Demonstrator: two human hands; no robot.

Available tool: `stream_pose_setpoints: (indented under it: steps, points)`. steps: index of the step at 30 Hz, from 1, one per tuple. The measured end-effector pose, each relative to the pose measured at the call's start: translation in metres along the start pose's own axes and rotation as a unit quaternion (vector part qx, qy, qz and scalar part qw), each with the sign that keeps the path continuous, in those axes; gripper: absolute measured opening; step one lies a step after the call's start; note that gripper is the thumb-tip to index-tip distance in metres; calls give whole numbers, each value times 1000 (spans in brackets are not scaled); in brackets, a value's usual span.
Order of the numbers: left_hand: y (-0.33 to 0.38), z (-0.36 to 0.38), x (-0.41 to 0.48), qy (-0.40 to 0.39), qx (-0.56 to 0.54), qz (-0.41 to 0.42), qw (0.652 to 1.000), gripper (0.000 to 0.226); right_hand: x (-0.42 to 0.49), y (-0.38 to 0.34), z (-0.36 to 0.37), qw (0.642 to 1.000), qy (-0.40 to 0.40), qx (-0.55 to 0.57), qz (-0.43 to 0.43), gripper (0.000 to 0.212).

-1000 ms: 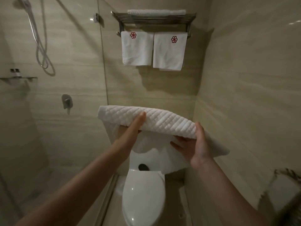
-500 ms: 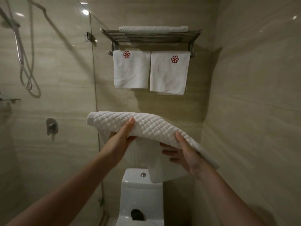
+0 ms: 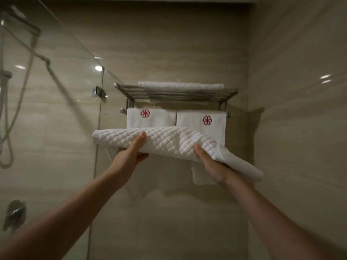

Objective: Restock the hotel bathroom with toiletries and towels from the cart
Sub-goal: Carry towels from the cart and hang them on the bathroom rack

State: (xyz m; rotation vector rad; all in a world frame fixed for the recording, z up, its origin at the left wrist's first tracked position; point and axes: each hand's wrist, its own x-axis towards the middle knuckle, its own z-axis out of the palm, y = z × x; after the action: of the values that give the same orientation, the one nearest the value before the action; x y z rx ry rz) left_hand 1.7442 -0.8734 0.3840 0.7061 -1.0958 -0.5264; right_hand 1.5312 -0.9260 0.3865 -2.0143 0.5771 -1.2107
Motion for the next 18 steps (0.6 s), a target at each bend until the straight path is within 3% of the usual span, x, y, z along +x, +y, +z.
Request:
stream_pose_setpoints:
  steps: [4, 8, 10, 13, 18]
  points:
    - [7, 0, 51, -26, 5, 48, 999, 53, 52, -22, -5, 998, 27, -46, -40, 46]
    - [18, 3, 93, -59, 182, 179, 965, 47, 100, -41, -15, 992, 48, -81, -87, 52]
    - [25, 4, 116, -84, 302, 252, 915, 40, 123, -50, -21, 986, 57, -92, -123, 55]
    - [35, 6, 156, -105, 441, 324, 830, 66, 159, -61, -37, 980, 49, -114, -155, 54]
    - [56, 13, 217, -43, 678, 411, 608, 73, 213, -76, -70, 965, 57, -160, -201, 59]
